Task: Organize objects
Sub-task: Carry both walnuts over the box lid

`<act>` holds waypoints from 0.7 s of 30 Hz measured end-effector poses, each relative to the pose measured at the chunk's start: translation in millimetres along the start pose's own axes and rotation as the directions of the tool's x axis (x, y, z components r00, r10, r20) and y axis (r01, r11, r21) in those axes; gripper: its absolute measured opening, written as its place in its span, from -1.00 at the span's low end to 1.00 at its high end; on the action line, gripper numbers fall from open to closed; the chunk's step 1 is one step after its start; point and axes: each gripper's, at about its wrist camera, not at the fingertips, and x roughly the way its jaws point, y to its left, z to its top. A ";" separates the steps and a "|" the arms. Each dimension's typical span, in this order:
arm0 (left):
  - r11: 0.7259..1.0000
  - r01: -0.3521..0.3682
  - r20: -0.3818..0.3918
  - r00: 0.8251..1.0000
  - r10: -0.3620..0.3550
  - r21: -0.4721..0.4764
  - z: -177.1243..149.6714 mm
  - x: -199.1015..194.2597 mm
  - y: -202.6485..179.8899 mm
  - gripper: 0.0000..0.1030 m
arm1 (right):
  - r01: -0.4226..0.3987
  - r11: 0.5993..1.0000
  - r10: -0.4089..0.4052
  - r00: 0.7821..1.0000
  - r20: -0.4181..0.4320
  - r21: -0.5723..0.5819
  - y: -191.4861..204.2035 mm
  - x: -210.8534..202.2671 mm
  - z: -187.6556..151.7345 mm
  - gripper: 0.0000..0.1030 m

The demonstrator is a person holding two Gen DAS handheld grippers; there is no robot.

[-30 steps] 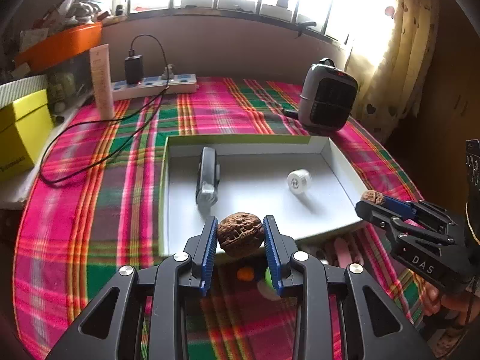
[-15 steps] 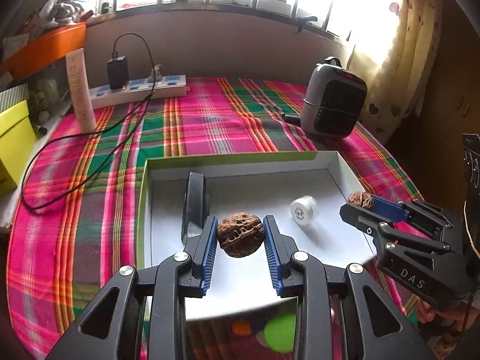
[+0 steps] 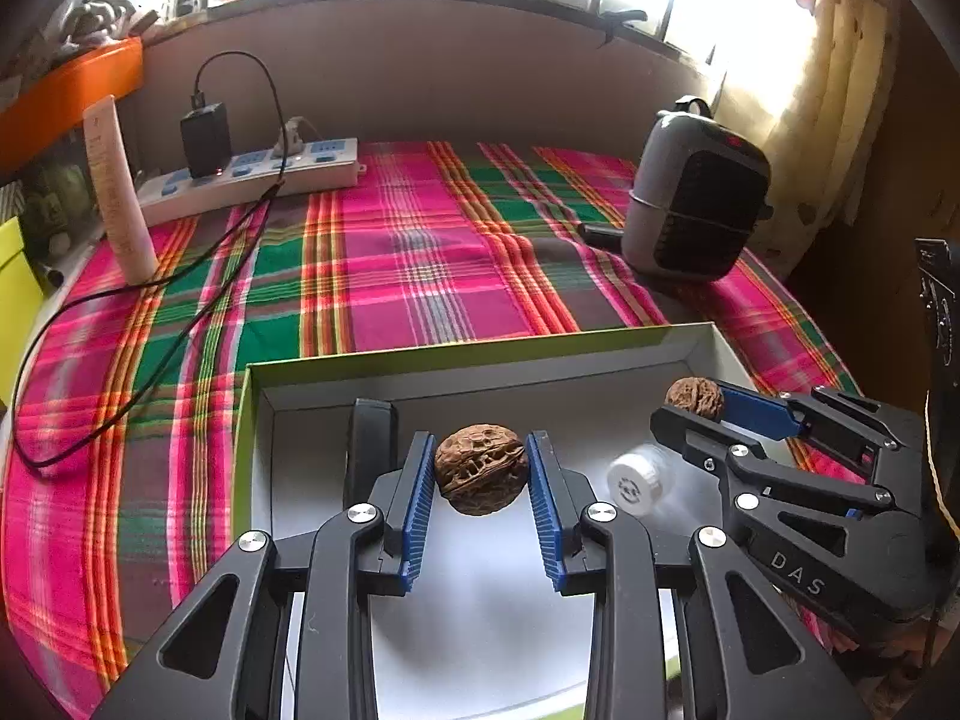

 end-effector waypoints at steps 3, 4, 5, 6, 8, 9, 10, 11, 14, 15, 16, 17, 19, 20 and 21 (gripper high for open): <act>1.000 -0.007 -0.002 1.000 0.007 -0.004 3.1 4.2 1.8 -0.44 | 0.000 1.000 0.000 1.000 -0.006 0.003 -1.3 5.1 2.4 -0.36; 1.000 -0.007 -0.001 1.000 0.007 -0.004 4.2 5.4 1.8 -0.44 | 0.001 1.000 -0.001 1.000 -0.010 0.002 -1.3 7.3 3.7 -0.36; 1.000 -0.009 -0.002 1.000 0.009 -0.006 5.3 7.2 1.8 -0.44 | 0.034 0.999 -0.034 0.999 -0.009 0.023 -1.2 8.7 4.4 -0.36; 1.000 -0.010 -0.004 1.000 0.010 -0.006 6.2 8.9 1.6 -0.44 | 0.039 0.999 -0.039 0.999 -0.005 0.018 -1.0 10.3 5.2 -0.36; 1.000 -0.009 -0.007 1.000 0.009 -0.005 7.4 11.5 0.4 -0.44 | 0.042 0.999 -0.042 0.999 -0.008 0.015 -0.7 12.2 6.6 -0.36; 1.000 -0.007 -0.005 1.000 0.007 -0.001 7.7 12.1 -0.5 -0.44 | 0.045 0.999 -0.045 0.999 -0.010 0.017 -0.5 13.3 7.1 -0.36; 1.000 -0.009 -0.005 1.000 0.009 0.005 8.1 13.5 -1.4 -0.44 | 0.048 0.999 -0.048 0.999 -0.014 0.017 -0.6 14.6 7.5 -0.36; 1.000 -0.010 -0.007 1.000 0.010 0.005 7.9 14.1 -2.2 -0.44 | 0.049 0.999 -0.048 0.999 -0.015 0.018 -0.7 15.2 7.4 -0.36; 1.000 -0.012 -0.015 1.000 0.012 0.008 8.4 18.0 -2.8 -0.44 | 0.054 0.998 -0.054 0.998 -0.019 0.021 -0.7 17.2 7.8 -0.36; 1.000 -0.012 -0.018 1.000 0.012 0.008 8.6 19.1 -2.7 -0.44 | 0.055 0.998 -0.054 0.998 -0.020 0.019 -0.6 17.7 7.6 -0.36; 1.000 -0.011 -0.019 1.000 0.011 0.009 8.6 20.0 -2.8 -0.44 | 0.056 0.998 -0.056 0.998 -0.022 0.019 -0.5 18.2 7.2 -0.36; 1.000 -0.012 -0.021 1.000 0.012 0.010 8.6 21.0 -2.8 -0.44 | 0.057 0.998 -0.056 0.998 -0.024 0.019 -0.8 18.8 7.1 -0.36; 1.000 -0.013 -0.025 1.000 0.013 0.015 8.9 23.1 -3.2 -0.44 | 0.053 0.998 -0.053 0.998 -0.027 0.024 -1.3 19.1 6.7 -0.36; 1.000 -0.014 -0.028 1.000 0.015 0.013 8.9 24.0 -2.8 -0.44 | 0.052 0.998 -0.051 0.998 -0.027 0.025 -1.7 19.1 6.6 -0.36; 1.000 -0.014 -0.030 0.999 0.014 0.011 8.6 24.8 -2.4 -0.44 | 0.051 0.998 -0.050 0.998 -0.028 0.026 -2.2 19.1 6.7 -0.36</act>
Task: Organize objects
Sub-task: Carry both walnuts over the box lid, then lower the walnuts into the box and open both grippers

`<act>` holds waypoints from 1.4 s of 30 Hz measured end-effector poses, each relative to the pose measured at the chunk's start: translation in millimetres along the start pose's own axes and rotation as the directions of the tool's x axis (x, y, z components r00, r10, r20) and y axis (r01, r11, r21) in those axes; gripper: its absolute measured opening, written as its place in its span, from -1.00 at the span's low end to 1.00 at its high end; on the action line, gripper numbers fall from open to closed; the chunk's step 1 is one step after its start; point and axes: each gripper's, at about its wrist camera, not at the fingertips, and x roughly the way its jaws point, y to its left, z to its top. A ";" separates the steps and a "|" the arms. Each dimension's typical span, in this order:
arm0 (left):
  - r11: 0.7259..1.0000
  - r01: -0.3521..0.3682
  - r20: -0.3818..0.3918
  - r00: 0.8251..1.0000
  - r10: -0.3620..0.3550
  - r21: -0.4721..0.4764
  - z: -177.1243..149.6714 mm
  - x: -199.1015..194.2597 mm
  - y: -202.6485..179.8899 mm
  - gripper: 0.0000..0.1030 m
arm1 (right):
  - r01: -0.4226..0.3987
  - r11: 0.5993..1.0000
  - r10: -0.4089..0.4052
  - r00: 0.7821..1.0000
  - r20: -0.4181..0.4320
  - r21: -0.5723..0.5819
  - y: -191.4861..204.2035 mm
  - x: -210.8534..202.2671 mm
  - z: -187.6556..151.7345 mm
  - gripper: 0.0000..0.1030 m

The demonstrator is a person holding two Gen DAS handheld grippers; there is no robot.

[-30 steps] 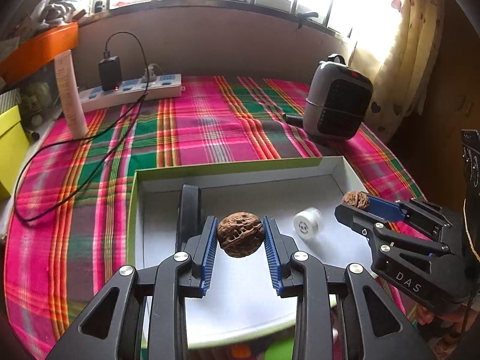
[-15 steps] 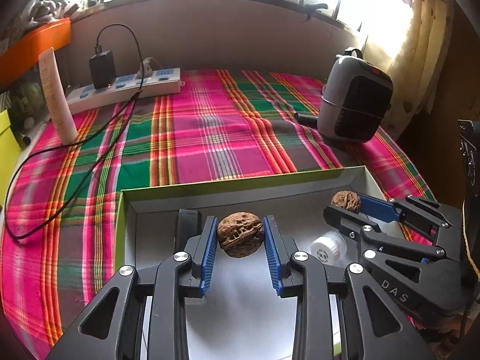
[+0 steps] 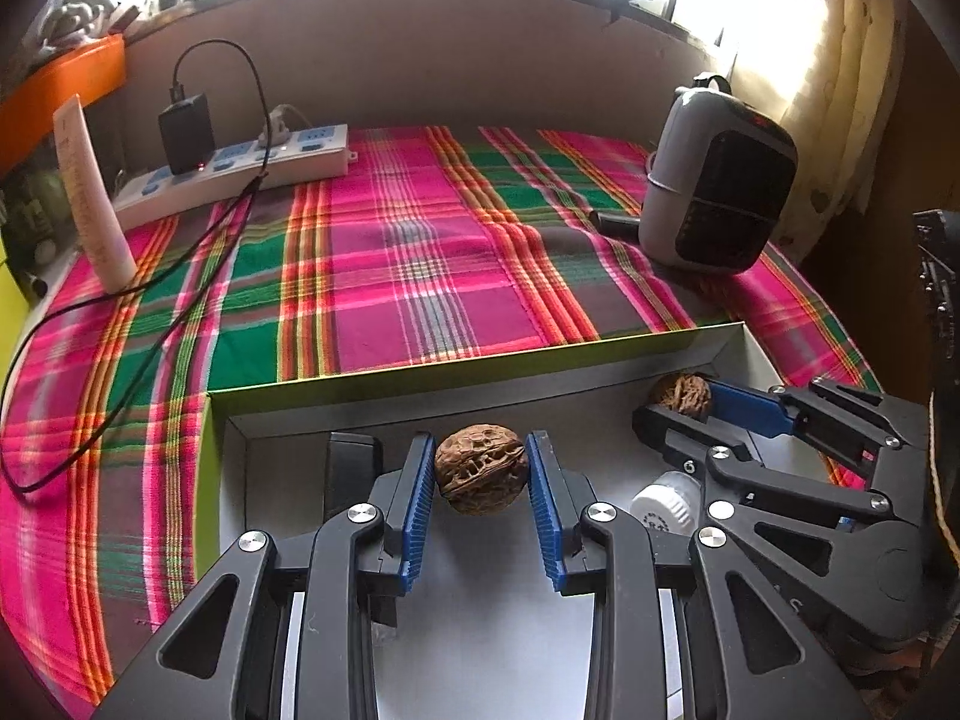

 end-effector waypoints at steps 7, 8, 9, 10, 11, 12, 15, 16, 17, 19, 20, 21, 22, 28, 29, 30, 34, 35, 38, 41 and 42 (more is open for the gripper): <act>1.000 0.001 -0.014 1.000 -0.001 0.001 -0.4 3.7 -0.8 -0.44 | 0.007 1.000 -0.007 1.000 -0.003 0.002 0.7 0.7 1.9 -0.36; 1.000 0.003 -0.014 1.000 -0.003 -0.002 -0.6 3.4 -0.4 -0.44 | 0.008 1.000 -0.008 1.000 -0.004 0.003 0.6 1.0 2.0 -0.36; 1.000 0.005 -0.015 1.000 -0.006 -0.004 -0.4 3.5 0.0 -0.44 | 0.007 1.000 -0.007 1.000 -0.004 0.004 0.5 0.9 2.0 -0.36; 1.000 0.006 -0.017 1.000 -0.006 -0.005 -0.3 3.9 0.5 -0.44 | 0.008 1.000 -0.008 1.000 -0.005 0.004 0.3 1.1 2.2 -0.36; 1.000 0.005 -0.018 1.000 -0.005 -0.006 -0.3 4.0 0.8 -0.44 | 0.009 1.000 -0.009 1.000 -0.006 0.005 0.7 1.1 2.1 -0.36; 1.000 0.004 -0.018 1.000 -0.004 -0.006 0.0 3.9 0.8 -0.44 | 0.010 1.000 -0.010 1.000 -0.006 0.005 0.7 1.1 2.0 -0.36; 1.000 0.004 -0.019 1.000 -0.004 -0.004 0.2 4.2 0.7 -0.44 | 0.011 1.000 -0.011 1.000 -0.006 0.008 0.3 1.3 1.6 -0.36; 1.000 0.004 -0.020 1.000 -0.004 -0.004 0.3 4.3 0.8 -0.44 | 0.011 1.000 -0.011 1.000 -0.006 0.009 0.2 1.5 1.8 -0.36; 1.000 0.004 -0.021 1.000 -0.004 -0.006 0.3 4.1 0.7 -0.43 | 0.011 1.000 -0.011 1.000 -0.005 0.011 0.1 1.4 1.8 -0.36; 1.000 0.004 -0.021 1.000 -0.004 -0.007 0.4 3.4 1.6 -0.43 | 0.012 1.000 -0.012 1.000 -0.005 0.010 0.3 0.8 1.9 -0.36; 1.000 0.005 -0.022 1.000 -0.005 -0.009 0.4 3.7 1.3 -0.43 | 0.013 1.000 -0.013 1.000 -0.004 0.011 0.3 0.3 1.9 -0.36; 1.000 0.005 -0.020 1.000 -0.005 -0.009 0.3 3.4 1.2 -0.43 | 0.013 1.000 -0.013 1.000 -0.002 0.012 0.3 0.3 2.1 -0.36; 1.000 0.005 -0.018 1.000 -0.005 -0.008 0.1 2.9 1.4 -0.42 | 0.014 1.000 -0.014 1.000 -0.001 0.012 0.8 0.3 2.2 -0.36; 1.000 0.008 -0.011 1.000 -0.008 -0.013 -1.0 -1.0 2.3 -0.32 | 0.027 0.999 -0.027 1.000 0.005 0.019 1.7 -3.1 1.8 -0.29; 1.000 0.004 -0.010 1.000 -0.004 -0.014 -0.7 -1.5 2.2 -0.29 | 0.027 0.999 -0.027 1.000 0.007 0.020 1.4 -3.6 2.1 -0.22; 1.000 0.001 -0.009 1.000 -0.001 -0.015 -0.3 -1.8 2.1 -0.27 | 0.025 0.999 -0.026 1.000 0.010 0.022 1.2 -4.2 2.3 -0.18; 1.000 0.001 -0.006 1.000 -0.001 -0.023 -1.4 -4.8 3.3 -0.25 | 0.029 0.999 -0.030 0.999 0.017 0.026 0.6 -6.1 2.2 -0.14; 1.000 0.000 -0.006 1.000 0.000 -0.023 -1.5 -5.0 2.8 -0.25 | 0.026 0.999 -0.026 0.999 0.019 0.023 0.6 -6.2 1.8 -0.14; 1.000 -0.002 -0.005 1.000 0.001 -0.021 -2.7 -7.4 1.9 -0.24 | 0.026 0.999 -0.027 0.999 0.023 0.030 -0.5 -8.2 0.6 -0.14; 1.000 -0.003 0.005 1.000 0.003 -0.014 -3.8 -11.6 0.3 -0.22 | 0.025 0.999 -0.026 0.999 0.030 0.034 -0.4 -10.7 0.2 -0.14; 1.000 -0.003 0.005 1.000 0.003 -0.016 -4.1 -12.5 0.2 -0.22 | 0.026 0.999 -0.027 0.999 0.031 0.034 -0.2 -11.6 -0.2 -0.14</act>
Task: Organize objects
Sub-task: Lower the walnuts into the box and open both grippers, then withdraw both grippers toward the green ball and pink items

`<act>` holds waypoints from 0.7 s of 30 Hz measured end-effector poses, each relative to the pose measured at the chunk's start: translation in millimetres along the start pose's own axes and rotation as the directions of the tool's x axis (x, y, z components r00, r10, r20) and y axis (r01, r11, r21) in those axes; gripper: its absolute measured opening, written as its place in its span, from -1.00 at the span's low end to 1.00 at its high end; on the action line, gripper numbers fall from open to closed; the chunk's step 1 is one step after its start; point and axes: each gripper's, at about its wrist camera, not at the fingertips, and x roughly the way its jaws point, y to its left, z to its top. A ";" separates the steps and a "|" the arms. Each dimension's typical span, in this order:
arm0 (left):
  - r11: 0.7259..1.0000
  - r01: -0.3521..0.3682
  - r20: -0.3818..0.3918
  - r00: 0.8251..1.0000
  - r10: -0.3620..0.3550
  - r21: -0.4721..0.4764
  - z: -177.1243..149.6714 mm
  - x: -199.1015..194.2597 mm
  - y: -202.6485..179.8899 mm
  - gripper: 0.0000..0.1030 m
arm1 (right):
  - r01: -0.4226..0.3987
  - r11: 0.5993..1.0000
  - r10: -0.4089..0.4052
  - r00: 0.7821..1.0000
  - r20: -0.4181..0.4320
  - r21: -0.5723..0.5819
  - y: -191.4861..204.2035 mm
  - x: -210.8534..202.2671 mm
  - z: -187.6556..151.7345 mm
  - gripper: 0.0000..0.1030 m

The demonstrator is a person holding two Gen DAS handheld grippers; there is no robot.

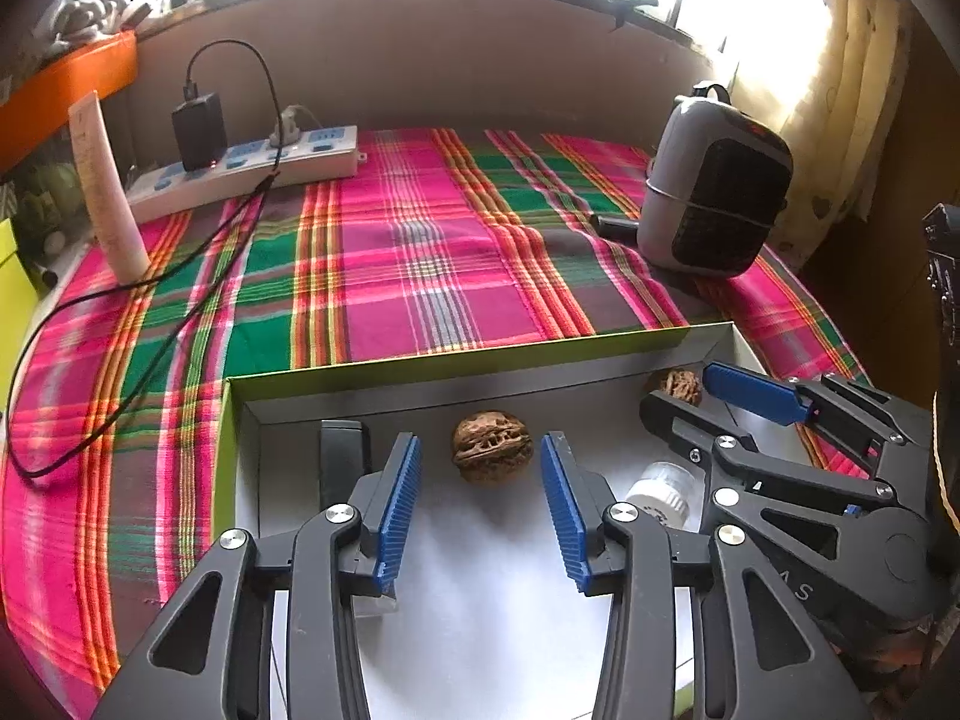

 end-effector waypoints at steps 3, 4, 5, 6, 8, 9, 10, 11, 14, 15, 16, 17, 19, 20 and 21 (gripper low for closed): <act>1.000 -0.004 0.005 1.000 0.004 0.000 -1.6 -3.3 -1.0 -0.21 | 0.000 1.000 0.000 1.000 0.006 0.002 -0.2 -3.3 -1.0 -0.14; 1.000 -0.007 0.007 1.000 0.007 -0.002 -2.5 -5.1 -0.9 -0.21 | -0.002 1.000 0.002 1.000 0.007 0.002 -0.2 -4.3 -1.5 -0.14; 1.000 -0.007 0.008 1.000 0.007 -0.004 -2.8 -6.2 -0.9 -0.20 | -0.001 1.000 0.001 1.000 0.011 0.005 -0.5 -6.0 -2.1 -0.14; 1.000 -0.006 0.011 1.000 0.007 -0.004 -3.3 -7.9 -1.0 -0.20 | 0.002 1.000 -0.002 1.000 0.014 0.005 -0.4 -7.9 -2.8 -0.14; 1.000 -0.012 0.018 1.000 0.012 -0.003 -4.7 -12.0 -1.4 -0.20 | 0.005 1.000 -0.005 1.000 0.021 0.005 -0.2 -11.1 -4.0 -0.14; 1.000 -0.015 0.023 1.000 0.015 -0.001 -5.3 -14.2 -1.9 -0.20 | 0.002 1.000 -0.002 1.000 0.025 0.006 -0.1 -13.5 -5.2 -0.14; 1.000 -0.017 0.028 0.999 0.018 -0.002 -6.4 -17.0 -1.9 -0.19 | -0.001 1.000 0.000 1.000 0.026 0.008 0.0 -14.9 -5.8 -0.14; 1.000 -0.018 0.030 0.999 0.018 -0.003 -7.1 -18.7 -2.1 -0.19 | -0.002 1.000 0.001 1.000 0.028 0.008 0.4 -16.2 -6.4 -0.14; 1.000 -0.020 0.037 0.999 0.020 -0.007 -10.5 -24.5 -2.8 -0.19 | -0.002 1.000 0.002 0.999 0.035 0.010 1.9 -22.3 -9.8 -0.14; 1.000 -0.020 0.041 0.999 0.021 -0.006 -11.5 -26.7 -3.1 -0.19 | -0.003 1.000 0.003 0.999 0.033 0.011 2.5 -24.1 -10.8 -0.14; 1.000 -0.023 0.044 0.999 0.023 -0.005 -13.0 -29.1 -3.3 -0.19 | -0.019 1.000 0.019 0.999 0.037 -0.010 3.1 -26.2 -11.8 -0.14; 1.000 -0.023 0.044 0.999 0.023 -0.007 -14.0 -30.7 -3.3 -0.19 | -0.019 1.000 0.019 0.999 0.039 -0.009 3.7 -28.0 -12.9 -0.14; 1.000 -0.022 0.048 0.999 0.023 -0.010 -16.5 -34.5 -3.4 -0.18 | -0.019 1.000 0.020 0.999 0.045 -0.010 5.1 -32.2 -15.1 -0.14; 1.000 -0.025 0.051 0.998 0.026 -0.013 -17.7 -36.7 -3.3 -0.18 | -0.020 1.000 0.020 0.999 0.048 -0.010 5.7 -34.5 -16.3 -0.14; 1.000 -0.025 0.053 0.998 0.026 -0.014 -18.6 -38.3 -3.3 -0.18 | -0.019 1.000 0.020 0.999 0.051 -0.009 6.4 -36.6 -17.3 -0.14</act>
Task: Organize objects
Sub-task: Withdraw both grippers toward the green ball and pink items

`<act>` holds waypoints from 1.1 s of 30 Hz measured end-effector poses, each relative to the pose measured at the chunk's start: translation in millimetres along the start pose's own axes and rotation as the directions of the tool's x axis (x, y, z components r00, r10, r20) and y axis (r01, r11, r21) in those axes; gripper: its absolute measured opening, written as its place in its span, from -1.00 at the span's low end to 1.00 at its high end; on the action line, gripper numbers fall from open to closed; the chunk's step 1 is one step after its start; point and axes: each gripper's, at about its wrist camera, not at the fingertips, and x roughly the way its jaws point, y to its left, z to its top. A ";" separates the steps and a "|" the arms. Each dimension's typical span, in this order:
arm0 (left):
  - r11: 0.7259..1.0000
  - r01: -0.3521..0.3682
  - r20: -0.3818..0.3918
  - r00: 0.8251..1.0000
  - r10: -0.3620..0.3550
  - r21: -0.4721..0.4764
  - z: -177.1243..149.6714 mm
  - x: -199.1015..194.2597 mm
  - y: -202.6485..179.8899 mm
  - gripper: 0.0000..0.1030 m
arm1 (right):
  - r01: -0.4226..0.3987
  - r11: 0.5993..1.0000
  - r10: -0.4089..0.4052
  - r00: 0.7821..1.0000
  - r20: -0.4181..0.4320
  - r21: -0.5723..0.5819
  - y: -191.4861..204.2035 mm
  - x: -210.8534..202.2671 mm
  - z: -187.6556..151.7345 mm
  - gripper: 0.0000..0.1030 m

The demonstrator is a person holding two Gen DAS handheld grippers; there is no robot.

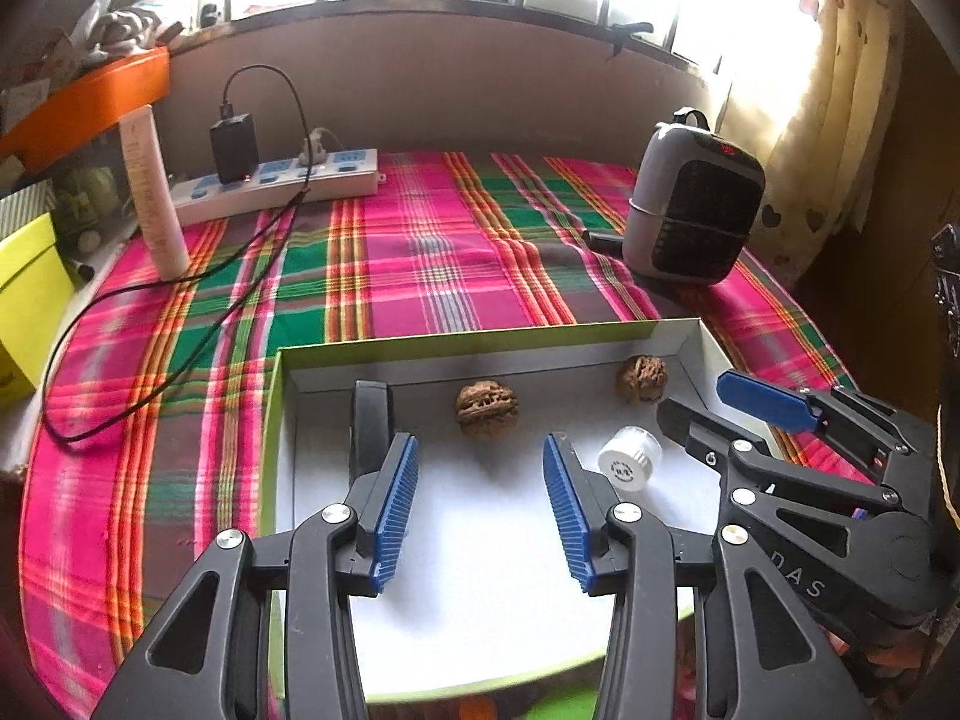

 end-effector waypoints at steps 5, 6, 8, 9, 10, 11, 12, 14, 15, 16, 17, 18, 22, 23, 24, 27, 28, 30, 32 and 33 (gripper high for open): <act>1.000 -0.017 0.019 1.000 0.017 0.001 -7.1 -12.2 -0.2 -0.18 | -0.001 1.000 0.000 1.000 0.011 0.005 1.9 -9.4 -5.9 -0.14; 1.000 -0.017 0.021 1.000 0.017 0.000 -8.7 -14.5 0.0 -0.18 | -0.001 1.000 0.001 1.000 0.013 0.005 2.1 -10.9 -7.0 -0.14; 1.000 -0.021 0.023 1.000 0.021 0.002 -12.1 -18.5 0.1 -0.18 | -0.004 1.000 0.004 1.000 0.017 0.007 3.4 -14.6 -9.3 -0.14; 1.000 -0.030 0.029 0.999 0.030 0.006 -13.6 -20.7 -0.3 -0.18 | -0.006 1.000 0.006 1.000 0.022 0.006 4.2 -17.2 -11.0 -0.14; 0.999 -0.035 0.035 0.999 0.035 0.010 -15.3 -23.2 -0.6 -0.18 | -0.005 1.000 0.005 1.000 0.027 0.006 4.6 -20.1 -12.6 -0.14; 0.999 -0.037 0.037 0.999 0.036 0.009 -16.9 -25.7 -0.3 -0.18 | -0.002 1.000 0.002 0.999 0.032 0.006 5.1 -23.0 -14.4 -0.14; 0.999 -0.034 0.040 0.999 0.034 0.005 -18.3 -28.4 0.4 -0.18 | -0.001 1.000 0.001 0.999 0.037 0.007 5.5 -26.1 -16.3 -0.14; 1.000 -0.027 0.049 0.998 0.027 0.000 -21.6 -34.3 1.8 -0.18 | -0.002 1.000 0.001 0.999 0.044 0.005 6.2 -30.8 -18.6 -0.14; 1.000 -0.029 0.052 0.998 0.029 -0.002 -23.1 -36.7 2.2 -0.18 | -0.001 1.000 0.001 0.999 0.046 0.003 6.2 -33.1 -20.2 -0.14; 0.999 -0.033 0.056 0.998 0.033 -0.002 -25.4 -39.6 2.8 -0.18 | 0.001 1.000 -0.001 0.999 0.049 0.002 6.5 -35.5 -21.8 -0.14; 0.999 -0.034 0.056 0.998 0.034 -0.002 -26.8 -40.8 3.2 -0.18 | 0.004 1.000 -0.004 0.999 0.052 0.004 6.3 -37.7 -23.6 -0.14; 0.999 -0.032 0.056 0.998 0.032 -0.005 -28.0 -42.0 3.9 -0.18 | 0.004 1.000 -0.004 0.999 0.051 0.007 6.1 -38.9 -24.8 -0.14; 1.000 -0.019 0.058 0.998 0.020 -0.021 -36.8 -49.8 7.7 -0.18 | -0.001 1.000 0.001 0.999 0.055 0.005 7.9 -44.6 -30.2 -0.14; 0.999 -0.018 0.057 0.998 0.019 -0.027 -39.3 -51.1 8.6 -0.18 | -0.003 1.000 0.002 0.998 0.056 0.005 7.7 -45.9 -31.8 -0.14; 0.999 -0.018 0.056 0.998 0.020 -0.030 -41.9 -52.8 9.5 -0.18 | -0.004 1.000 0.004 0.998 0.057 0.006 7.8 -47.2 -33.5 -0.14; 0.999 -0.015 0.053 0.998 0.017 -0.035 -47.3 -55.9 10.8 -0.18 | -0.007 1.000 0.006 0.998 0.055 0.009 7.7 -50.1 -38.4 -0.13; 0.999 -0.011 0.052 0.999 0.013 -0.038 -49.3 -57.1 11.5 -0.18 | -0.008 1.000 0.007 0.998 0.055 0.010 7.7 -50.7 -39.7 -0.14; 0.999 -0.010 0.054 0.998 0.012 -0.042 -52.5 -59.6 11.8 -0.18 | -0.010 1.000 0.009 0.998 0.055 0.011 7.7 -52.7 -42.9 -0.13; 0.999 -0.005 0.054 0.999 0.007 -0.039 -56.1 -62.1 11.3 -0.18 | -0.013 1.000 0.012 0.998 0.057 0.009 7.8 -55.5 -47.1 -0.13; 0.999 -0.001 0.053 0.999 0.003 -0.039 -58.1 -63.5 11.0 -0.18 | -0.014 1.000 0.013 0.998 0.058 0.007 7.7 -56.8 -49.3 -0.13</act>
